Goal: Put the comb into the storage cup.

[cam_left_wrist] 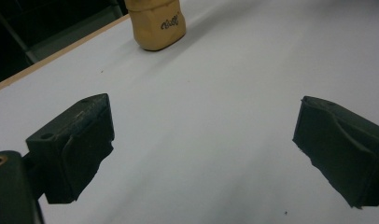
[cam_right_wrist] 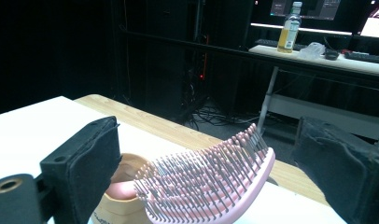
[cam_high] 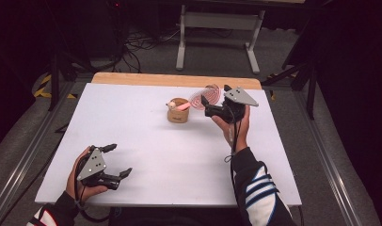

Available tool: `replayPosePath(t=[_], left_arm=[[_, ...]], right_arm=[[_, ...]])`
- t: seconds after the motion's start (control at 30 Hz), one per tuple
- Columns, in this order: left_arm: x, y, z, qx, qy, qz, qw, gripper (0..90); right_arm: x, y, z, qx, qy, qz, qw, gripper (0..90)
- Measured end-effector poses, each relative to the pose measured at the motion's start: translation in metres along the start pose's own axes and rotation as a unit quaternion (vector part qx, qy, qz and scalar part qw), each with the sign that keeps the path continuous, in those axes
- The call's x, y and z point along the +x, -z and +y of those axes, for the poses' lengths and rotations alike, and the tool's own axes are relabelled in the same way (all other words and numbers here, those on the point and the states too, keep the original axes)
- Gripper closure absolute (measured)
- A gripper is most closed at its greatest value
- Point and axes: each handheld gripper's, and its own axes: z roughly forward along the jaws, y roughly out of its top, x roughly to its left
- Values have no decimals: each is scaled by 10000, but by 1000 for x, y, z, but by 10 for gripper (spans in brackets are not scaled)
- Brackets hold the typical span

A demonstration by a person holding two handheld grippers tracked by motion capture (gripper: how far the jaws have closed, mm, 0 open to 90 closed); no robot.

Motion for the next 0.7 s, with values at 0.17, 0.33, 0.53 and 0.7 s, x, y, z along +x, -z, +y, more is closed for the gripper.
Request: replayPosePath(t=[0.17,0.33,0.53,0.7], left_arm=[[0,0,0,2,-6,3,10000,62],[0,0,0,1,-4,1,10000,62],[0,0,0,-3,-5,-1,10000,61],[0,-1,0,6,-13,-10,10000,61]], right_arm=[[2,2,2,-11,105,10,9999,69],[3,5,4,-53,117,21,9999,69],[3,10,5,-107,156,27,9998,78],[2,14,6,-162,139,26,9998,80]])
